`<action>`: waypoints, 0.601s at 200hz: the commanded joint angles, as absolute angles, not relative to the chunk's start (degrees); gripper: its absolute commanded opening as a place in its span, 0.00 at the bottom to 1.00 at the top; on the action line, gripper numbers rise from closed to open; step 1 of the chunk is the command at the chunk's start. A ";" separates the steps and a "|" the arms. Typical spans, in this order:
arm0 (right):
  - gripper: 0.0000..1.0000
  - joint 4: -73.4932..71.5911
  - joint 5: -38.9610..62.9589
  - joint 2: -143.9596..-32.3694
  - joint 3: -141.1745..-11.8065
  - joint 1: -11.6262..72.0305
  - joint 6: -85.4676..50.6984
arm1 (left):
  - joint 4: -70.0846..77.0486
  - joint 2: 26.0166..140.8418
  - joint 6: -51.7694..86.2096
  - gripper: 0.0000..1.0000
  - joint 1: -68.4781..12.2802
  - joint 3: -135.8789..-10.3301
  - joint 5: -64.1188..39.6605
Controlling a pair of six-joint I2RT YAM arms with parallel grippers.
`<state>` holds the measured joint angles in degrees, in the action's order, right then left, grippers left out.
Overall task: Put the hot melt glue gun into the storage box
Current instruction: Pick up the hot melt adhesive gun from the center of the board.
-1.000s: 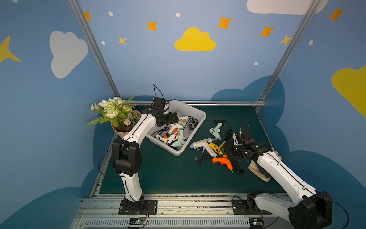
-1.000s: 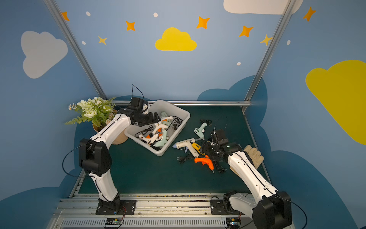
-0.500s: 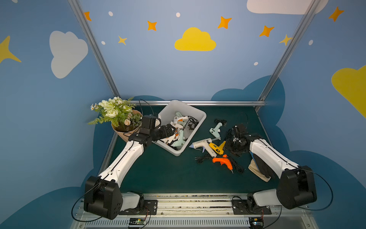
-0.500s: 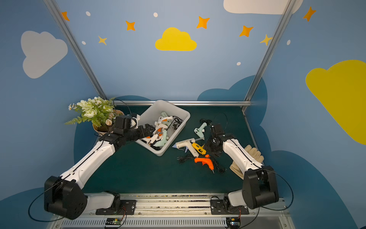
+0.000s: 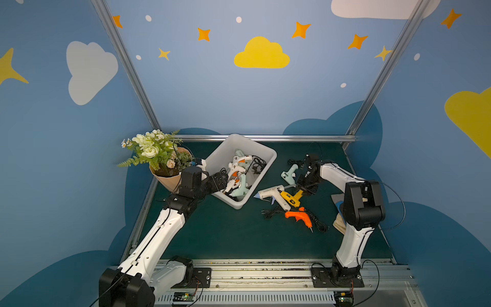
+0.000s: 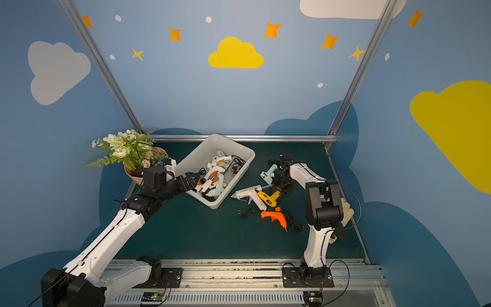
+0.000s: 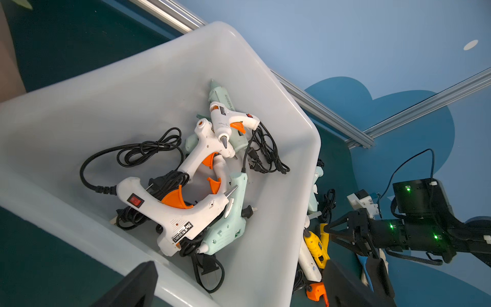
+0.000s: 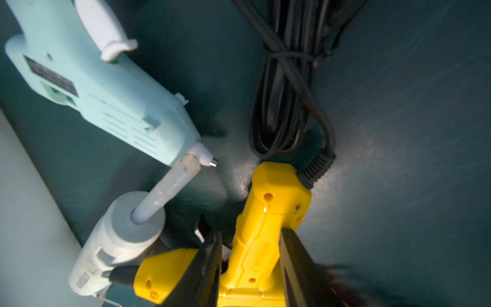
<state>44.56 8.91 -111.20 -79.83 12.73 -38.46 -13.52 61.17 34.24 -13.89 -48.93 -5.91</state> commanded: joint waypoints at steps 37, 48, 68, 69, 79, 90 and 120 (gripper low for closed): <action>0.43 45.62 6.74 -113.95 -77.55 12.92 -39.12 | -12.83 58.63 32.53 1.00 -13.61 -48.51 -4.39; 0.44 46.11 5.46 -113.20 -76.97 12.92 -39.81 | -12.79 58.47 32.56 1.00 -13.60 -48.60 -4.65; 0.45 46.74 3.84 -111.78 -75.91 12.92 -41.18 | -12.44 58.55 32.79 1.00 -13.58 -48.69 -5.14; 0.45 46.84 3.76 -111.74 -75.84 12.92 -41.24 | -12.41 58.54 32.83 1.00 -13.56 -48.69 -5.16; 0.46 46.93 3.14 -111.37 -75.46 13.06 -41.78 | -12.23 58.62 32.81 1.00 -13.54 -48.78 -5.50; 0.47 47.29 2.45 -111.34 -75.36 13.20 -42.33 | -12.22 58.64 32.78 1.00 -13.61 -49.02 -5.84; 0.48 46.48 3.08 -113.06 -76.14 13.75 -42.10 | -11.95 58.80 32.89 1.00 -13.54 -49.11 -6.26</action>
